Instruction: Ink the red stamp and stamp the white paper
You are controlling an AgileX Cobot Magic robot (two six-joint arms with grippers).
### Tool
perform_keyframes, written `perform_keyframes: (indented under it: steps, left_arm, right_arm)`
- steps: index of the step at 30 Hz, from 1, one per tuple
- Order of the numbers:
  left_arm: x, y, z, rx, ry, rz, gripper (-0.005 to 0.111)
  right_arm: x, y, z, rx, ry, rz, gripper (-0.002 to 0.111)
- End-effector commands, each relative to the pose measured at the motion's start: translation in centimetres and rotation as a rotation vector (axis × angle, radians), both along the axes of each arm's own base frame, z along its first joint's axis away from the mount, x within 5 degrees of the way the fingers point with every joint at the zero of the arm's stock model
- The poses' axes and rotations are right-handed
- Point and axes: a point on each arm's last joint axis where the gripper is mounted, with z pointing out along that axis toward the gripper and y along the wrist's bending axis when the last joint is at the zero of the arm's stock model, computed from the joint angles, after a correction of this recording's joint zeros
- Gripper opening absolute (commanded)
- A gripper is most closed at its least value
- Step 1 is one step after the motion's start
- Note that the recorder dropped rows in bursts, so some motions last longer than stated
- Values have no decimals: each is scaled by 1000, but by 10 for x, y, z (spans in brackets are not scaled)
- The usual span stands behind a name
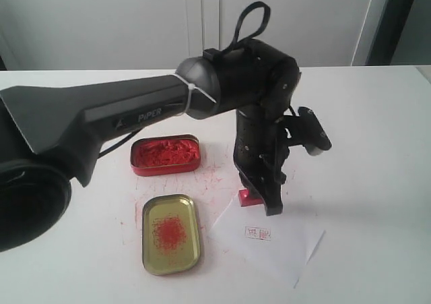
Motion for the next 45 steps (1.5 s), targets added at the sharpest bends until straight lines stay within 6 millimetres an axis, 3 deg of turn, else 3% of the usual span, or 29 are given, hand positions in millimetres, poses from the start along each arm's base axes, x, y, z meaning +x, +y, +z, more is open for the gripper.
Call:
perform_keyframes:
  steps: [1,14,27,38,45]
  left_arm:
    - [16,11,9,-126,93,127,0]
    - [63,45,20,-427,317,360,0]
    - [85,68,31,-638,480,414,0]
    - [100,87,-1,-649,558,531,0]
    - [105,86,-20,-641,579,560,0]
  right_arm:
    - [0,0,0,2,-16,-7,0]
    - [0,0,0,2,-16,-7,0]
    - [0,0,0,2,-16,-7,0]
    - [0,0,0,2,-16,-7,0]
    - [0,0,0,2,-16,-7,0]
